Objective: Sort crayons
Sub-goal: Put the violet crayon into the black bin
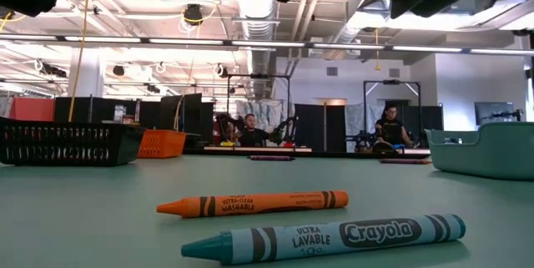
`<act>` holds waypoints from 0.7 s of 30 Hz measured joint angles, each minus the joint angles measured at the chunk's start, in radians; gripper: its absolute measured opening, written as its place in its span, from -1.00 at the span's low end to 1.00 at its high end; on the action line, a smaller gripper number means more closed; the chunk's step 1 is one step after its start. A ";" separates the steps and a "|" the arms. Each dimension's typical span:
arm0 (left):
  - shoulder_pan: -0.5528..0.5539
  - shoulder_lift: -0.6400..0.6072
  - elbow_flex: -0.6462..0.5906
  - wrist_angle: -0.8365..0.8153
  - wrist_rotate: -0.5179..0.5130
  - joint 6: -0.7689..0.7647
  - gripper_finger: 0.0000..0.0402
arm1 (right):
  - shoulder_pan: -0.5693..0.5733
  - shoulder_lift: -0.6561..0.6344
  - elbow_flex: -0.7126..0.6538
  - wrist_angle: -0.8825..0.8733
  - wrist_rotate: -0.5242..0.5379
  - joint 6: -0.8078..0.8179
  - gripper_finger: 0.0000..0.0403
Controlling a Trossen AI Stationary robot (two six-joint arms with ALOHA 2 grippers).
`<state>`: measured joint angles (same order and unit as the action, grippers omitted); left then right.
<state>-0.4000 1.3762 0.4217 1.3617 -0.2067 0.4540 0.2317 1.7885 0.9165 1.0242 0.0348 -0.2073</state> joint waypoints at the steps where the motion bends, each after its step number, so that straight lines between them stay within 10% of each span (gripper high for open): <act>1: 0.003 0.000 0.000 0.000 -0.001 -0.007 -0.46 | 0.000 0.000 0.000 0.000 0.001 0.000 -0.99; 14: 0.008 -0.035 0.000 -0.086 -0.048 -0.047 -0.94 | 0.001 -0.002 0.000 -0.029 -0.004 -0.033 -0.63; 21: 0.029 -0.300 0.064 -0.683 -0.245 -0.137 -0.98 | 0.001 -0.101 0.000 -0.267 0.155 -0.060 -0.36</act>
<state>-0.3714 1.0759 0.4859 0.6782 -0.4517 0.3170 0.2329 1.6871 0.9165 0.7570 0.1896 -0.2676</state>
